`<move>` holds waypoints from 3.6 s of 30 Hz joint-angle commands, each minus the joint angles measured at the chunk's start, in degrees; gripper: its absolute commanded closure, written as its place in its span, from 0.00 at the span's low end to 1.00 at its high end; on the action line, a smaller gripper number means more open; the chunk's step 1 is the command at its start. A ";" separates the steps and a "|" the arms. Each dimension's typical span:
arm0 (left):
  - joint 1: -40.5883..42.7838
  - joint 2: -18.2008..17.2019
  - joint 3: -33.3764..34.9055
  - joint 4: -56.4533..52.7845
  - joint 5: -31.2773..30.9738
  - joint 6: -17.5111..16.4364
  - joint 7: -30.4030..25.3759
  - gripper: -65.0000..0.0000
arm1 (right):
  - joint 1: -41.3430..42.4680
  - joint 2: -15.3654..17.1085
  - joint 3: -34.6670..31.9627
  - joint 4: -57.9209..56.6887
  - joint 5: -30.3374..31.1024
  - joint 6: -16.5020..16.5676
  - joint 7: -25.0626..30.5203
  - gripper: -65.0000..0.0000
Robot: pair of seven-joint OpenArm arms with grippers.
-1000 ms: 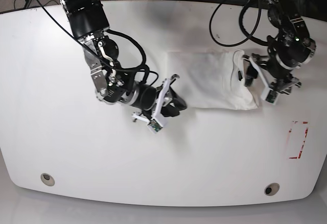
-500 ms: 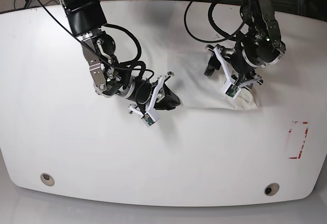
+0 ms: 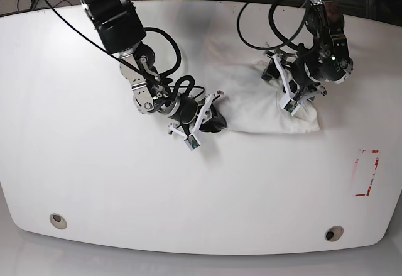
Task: Fold the T-shirt properly
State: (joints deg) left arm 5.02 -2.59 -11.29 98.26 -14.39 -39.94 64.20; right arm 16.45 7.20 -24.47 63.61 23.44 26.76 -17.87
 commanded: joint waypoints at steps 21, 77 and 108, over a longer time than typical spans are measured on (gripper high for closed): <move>-10.16 -11.08 0.17 -11.88 -0.42 -0.06 -10.01 0.42 | -13.50 1.72 7.02 3.51 -3.35 4.66 3.32 0.87; -3.83 -2.99 7.38 -12.32 0.02 -0.06 -12.64 0.42 | -8.32 -1.00 2.45 6.67 -3.35 0.36 0.86 0.87; -3.65 -3.96 7.29 13.17 0.99 -0.06 -4.82 0.42 | -17.55 2.16 8.07 34.63 -3.27 0.09 -12.95 0.87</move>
State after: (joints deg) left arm 2.87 -8.08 -4.25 110.34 -13.41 -39.94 60.58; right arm -2.11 8.82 -18.24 92.68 19.53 26.83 -29.56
